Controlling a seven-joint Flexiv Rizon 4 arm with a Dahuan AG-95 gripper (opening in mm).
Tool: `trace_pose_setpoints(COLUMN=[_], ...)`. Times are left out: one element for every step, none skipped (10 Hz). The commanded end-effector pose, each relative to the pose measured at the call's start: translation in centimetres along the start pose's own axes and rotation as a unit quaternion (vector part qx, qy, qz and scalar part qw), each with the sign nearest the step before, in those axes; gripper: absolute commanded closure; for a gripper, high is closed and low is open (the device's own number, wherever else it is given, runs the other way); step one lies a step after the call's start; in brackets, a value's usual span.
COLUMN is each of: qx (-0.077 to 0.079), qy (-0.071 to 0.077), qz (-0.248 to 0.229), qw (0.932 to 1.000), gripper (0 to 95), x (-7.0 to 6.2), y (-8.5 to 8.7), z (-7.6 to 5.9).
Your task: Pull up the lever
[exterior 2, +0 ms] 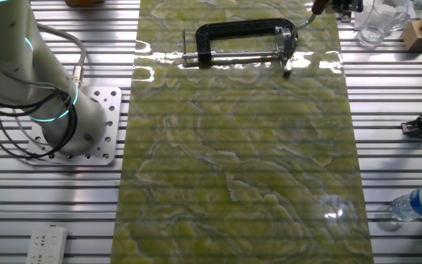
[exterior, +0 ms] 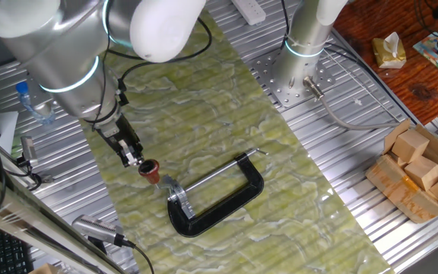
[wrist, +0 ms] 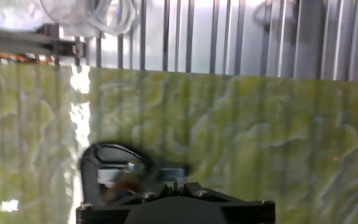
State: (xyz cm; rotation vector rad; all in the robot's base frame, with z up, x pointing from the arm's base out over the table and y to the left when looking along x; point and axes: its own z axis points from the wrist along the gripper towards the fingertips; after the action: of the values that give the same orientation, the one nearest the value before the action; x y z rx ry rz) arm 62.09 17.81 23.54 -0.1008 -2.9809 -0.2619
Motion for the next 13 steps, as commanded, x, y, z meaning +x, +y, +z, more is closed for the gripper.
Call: trace_pose_setpoints(qx=[-0.001, -0.001, 0.002, 0.008, 0.034, 0.033, 0.036, 0.037, 0.038, 0.040, 0.036, 0.033, 0.032], qy=[-0.003, -0.004, -0.006, -0.006, -0.012, -0.013, -0.013, -0.014, -0.017, -0.015, -0.016, -0.019, -0.023], qz=[0.009, 0.012, 0.007, 0.000, -0.031, -0.049, -0.072, -0.078, -0.086, -0.084, -0.096, -0.097, -0.098], qw=[1.0000, 0.9999, 1.0000, 0.9999, 0.9989, 0.9982, 0.9967, 0.9961, 0.9954, 0.9955, 0.9946, 0.9946, 0.9944], gripper=[95.0, 95.0, 95.0, 95.0, 95.0, 95.0, 95.0, 95.0, 95.0, 95.0, 95.0, 95.0, 95.0], x=[0.2, 0.4, 0.5, 0.5, 0.7, 0.8, 0.8, 0.7, -0.1, -0.4, -0.2, 0.0, 0.0], y=[0.5, 0.7, 0.8, 0.8, 0.2, -1.1, -3.2, -4.3, -5.9, -6.8, -8.3, -8.5, -8.5], z=[0.0, -0.1, -0.2, -0.2, -0.7, -1.3, -2.0, -2.1, -2.3, -2.8, -3.5, -3.6, -3.7])
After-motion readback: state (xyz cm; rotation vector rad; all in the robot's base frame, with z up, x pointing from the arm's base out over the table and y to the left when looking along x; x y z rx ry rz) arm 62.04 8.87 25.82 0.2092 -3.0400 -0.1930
